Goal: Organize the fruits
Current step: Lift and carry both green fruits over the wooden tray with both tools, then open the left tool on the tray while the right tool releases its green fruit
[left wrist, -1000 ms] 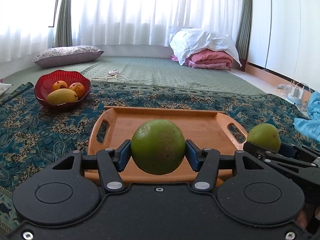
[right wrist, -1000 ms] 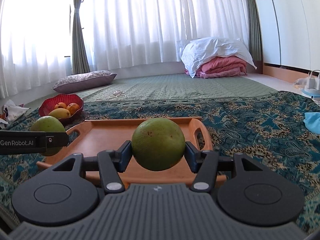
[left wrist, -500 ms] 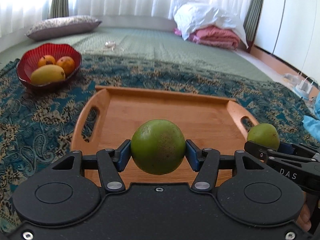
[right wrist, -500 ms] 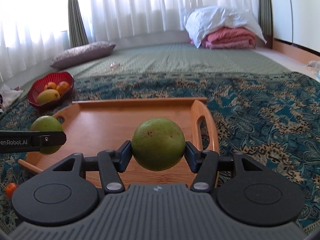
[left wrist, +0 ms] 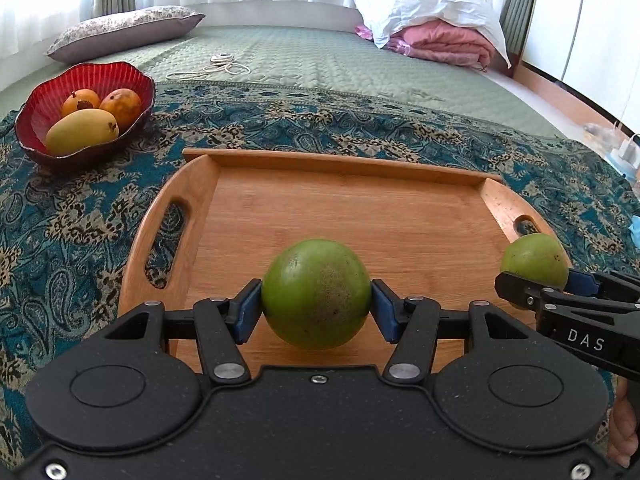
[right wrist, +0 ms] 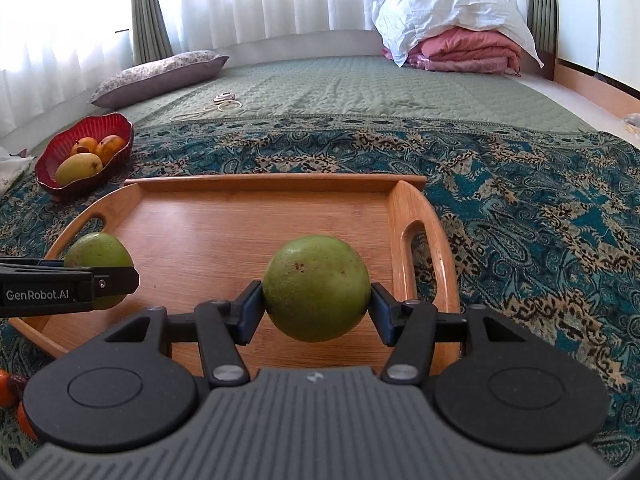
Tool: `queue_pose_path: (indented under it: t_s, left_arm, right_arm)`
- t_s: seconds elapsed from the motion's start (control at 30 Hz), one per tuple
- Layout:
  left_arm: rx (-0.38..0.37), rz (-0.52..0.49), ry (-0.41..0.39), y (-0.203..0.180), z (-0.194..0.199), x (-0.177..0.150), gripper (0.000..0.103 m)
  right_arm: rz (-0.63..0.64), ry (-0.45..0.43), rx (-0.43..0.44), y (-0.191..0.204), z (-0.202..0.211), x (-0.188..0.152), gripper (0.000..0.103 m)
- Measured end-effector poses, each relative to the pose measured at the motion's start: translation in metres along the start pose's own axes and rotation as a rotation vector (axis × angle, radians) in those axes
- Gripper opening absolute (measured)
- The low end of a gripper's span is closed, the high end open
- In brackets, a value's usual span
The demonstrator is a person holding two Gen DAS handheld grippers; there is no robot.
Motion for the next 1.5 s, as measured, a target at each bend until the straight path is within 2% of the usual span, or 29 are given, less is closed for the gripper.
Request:
queue_pose_path:
  t_s: [1.5]
  left_arm:
    - [0.013,-0.039,-0.007,-0.003,-0.012,0.000,0.055]
  right_arm:
    - [-0.014,0.009,0.001,0.002,-0.007,-0.006,0.060]
Point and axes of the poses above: each gripper's, at about its wrist camera, not at the fingertips, and z roughly against the way its jaws point, y to its left, x to its top, the point moved 5 cm from there along -z, roughly the way its jaws point, and after that the axes turned 5 degrees about z, right-handed, at the moved point
